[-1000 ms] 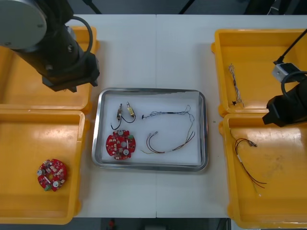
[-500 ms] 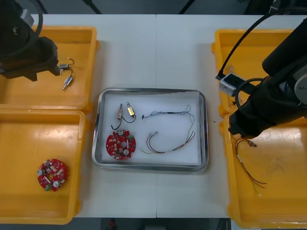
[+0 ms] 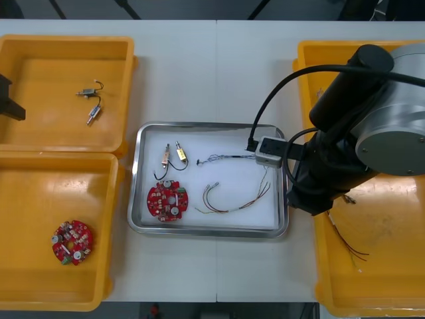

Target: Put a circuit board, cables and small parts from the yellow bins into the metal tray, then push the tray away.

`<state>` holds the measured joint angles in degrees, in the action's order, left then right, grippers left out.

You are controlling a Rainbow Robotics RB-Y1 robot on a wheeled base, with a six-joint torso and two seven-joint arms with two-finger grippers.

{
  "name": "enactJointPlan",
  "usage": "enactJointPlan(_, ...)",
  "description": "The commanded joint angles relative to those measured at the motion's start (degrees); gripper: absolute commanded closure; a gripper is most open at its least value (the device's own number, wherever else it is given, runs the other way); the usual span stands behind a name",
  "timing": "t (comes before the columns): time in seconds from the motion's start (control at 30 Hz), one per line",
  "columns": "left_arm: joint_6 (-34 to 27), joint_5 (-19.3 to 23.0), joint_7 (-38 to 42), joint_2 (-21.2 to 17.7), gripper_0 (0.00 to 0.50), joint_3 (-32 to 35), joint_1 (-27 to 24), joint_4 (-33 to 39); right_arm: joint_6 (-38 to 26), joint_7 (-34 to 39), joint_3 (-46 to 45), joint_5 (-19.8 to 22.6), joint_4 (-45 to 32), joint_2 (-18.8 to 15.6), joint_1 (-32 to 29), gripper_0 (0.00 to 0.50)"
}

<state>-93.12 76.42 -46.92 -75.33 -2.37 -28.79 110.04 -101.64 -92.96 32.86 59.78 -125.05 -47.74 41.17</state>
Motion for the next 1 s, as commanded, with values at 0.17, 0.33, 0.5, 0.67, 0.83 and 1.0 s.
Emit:
enactJointPlan(0.17, 6.5, -2.9, -4.6, -4.7, 0.0, 3.9, 12.4, 7.1, 4.6, -2.4, 10.8, -4.3, -1.4, 3.8, 5.6, 0.0)
enactJointPlan(0.33, 10.1, -4.3, -3.8, -4.7, 0.0, 3.9, 16.7, 8.5, 5.9, -3.6, 17.7, -10.9, -1.4, 6.3, 7.3, 0.0)
enactJointPlan(0.5, 13.1, -6.0, -3.8, -5.6, 0.0, 3.9, 20.4, 9.1, 5.8, -4.2, 22.8, -15.3, 1.7, 10.8, 8.7, 0.0)
enactJointPlan(0.67, 14.5, -6.5, -4.1, -6.5, 0.0, 3.9, 22.5, 9.1, 5.9, -4.5, 24.2, -16.7, 5.3, 15.0, 9.1, 0.0)
enactJointPlan(0.83, 14.5, -6.7, -4.2, -6.8, 0.0, 3.9, 23.5, 9.1, 5.9, -4.8, 25.8, -18.5, 8.6, 19.0, 9.1, 0.0)
enactJointPlan(1.0, 15.4, -7.2, -4.9, -7.6, 0.0, 3.9, 24.5, 9.1, 6.4, -4.6, 28.5, -21.1, 10.4, 21.2, 9.0, 0.0)
